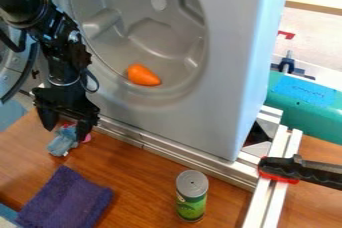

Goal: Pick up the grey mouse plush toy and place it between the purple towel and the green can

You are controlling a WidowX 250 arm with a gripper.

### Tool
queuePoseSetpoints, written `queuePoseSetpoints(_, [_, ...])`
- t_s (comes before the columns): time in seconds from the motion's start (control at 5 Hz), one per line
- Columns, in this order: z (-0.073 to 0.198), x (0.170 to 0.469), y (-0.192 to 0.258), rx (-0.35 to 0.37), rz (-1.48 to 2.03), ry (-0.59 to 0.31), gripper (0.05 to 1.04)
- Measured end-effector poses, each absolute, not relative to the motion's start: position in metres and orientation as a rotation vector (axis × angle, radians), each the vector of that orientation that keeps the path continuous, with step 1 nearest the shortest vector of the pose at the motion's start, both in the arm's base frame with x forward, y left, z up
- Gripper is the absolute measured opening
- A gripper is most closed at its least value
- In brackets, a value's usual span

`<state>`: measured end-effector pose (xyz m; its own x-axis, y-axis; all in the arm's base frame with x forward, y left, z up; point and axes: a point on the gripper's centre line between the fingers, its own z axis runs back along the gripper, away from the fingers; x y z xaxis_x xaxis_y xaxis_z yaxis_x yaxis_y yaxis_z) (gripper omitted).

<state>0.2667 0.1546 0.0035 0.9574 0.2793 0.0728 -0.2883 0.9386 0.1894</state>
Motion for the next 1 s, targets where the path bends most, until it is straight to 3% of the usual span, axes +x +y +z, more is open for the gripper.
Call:
queuePoseSetpoints(0.6, [-0.022, 0.261, 0.189, 0.205, 0.331, -0.021, 1.001])
queuePoseSetpoints(0.8, [-0.043, 0.259, 0.194, 0.229, 0.322, 0.01, 1.001])
queuePoseSetpoints(1.0, [-0.061, 0.267, 0.192, 0.166, 0.28, 0.03, 1.001])
